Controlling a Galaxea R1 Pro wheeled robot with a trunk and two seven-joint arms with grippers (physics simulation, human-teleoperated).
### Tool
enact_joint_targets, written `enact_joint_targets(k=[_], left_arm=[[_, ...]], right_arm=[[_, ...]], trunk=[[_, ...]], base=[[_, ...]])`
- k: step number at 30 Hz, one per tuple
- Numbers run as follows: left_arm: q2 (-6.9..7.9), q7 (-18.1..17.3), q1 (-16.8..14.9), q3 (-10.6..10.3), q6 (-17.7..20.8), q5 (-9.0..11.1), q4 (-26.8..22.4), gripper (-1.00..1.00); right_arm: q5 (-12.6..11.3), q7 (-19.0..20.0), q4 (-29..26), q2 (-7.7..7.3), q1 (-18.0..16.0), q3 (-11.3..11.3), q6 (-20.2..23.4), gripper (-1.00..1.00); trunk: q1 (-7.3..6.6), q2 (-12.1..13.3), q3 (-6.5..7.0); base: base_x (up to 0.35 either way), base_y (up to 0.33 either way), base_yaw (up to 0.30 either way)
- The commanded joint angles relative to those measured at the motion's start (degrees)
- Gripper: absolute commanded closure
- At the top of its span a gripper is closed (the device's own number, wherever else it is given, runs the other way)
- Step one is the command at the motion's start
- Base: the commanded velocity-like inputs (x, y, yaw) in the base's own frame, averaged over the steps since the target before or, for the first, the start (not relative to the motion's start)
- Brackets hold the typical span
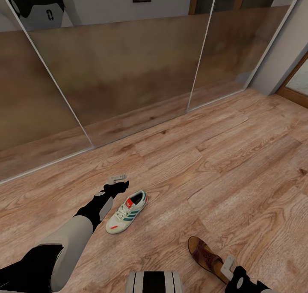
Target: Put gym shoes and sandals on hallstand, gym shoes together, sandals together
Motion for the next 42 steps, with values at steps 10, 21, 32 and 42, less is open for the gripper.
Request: enact_joint_targets(k=[10,21,32,42], left_arm=[[-0.04,0.0,0.0,0.2,0.1,0.6,0.0,-1.0],[-0.04,0.0,0.0,0.2,0.2,0.5,0.0,-1.0],[-0.04,0.0,0.0,0.2,0.2,0.6,0.0,-1.0],[-0.04,0.0,0.0,0.2,0.2,0.5,0.0,-1.0]], right_arm=[[0.6,-0.1,0.1,0.01,0.0,-0.2,0.0,-1.0],[0.6,-0.1,0.1,-0.01,0.0,-0.2,0.0,-1.0],[0.6,-0.1,0.1,-0.08,0.0,-0.2,0.0,-1.0],[0.6,-0.1,0.1,-0.08,0.0,-0.2,0.0,-1.0]], trunk=[[0.02,0.0,-0.26],[0.02,0.0,-0.26],[0.09,-0.1,-0.92],[0.09,-0.1,-0.92]], base=[[0.0,0.0,0.0],[0.0,0.0,0.0],[0.0,0.0,0.0],[0.0,0.0,0.0]])
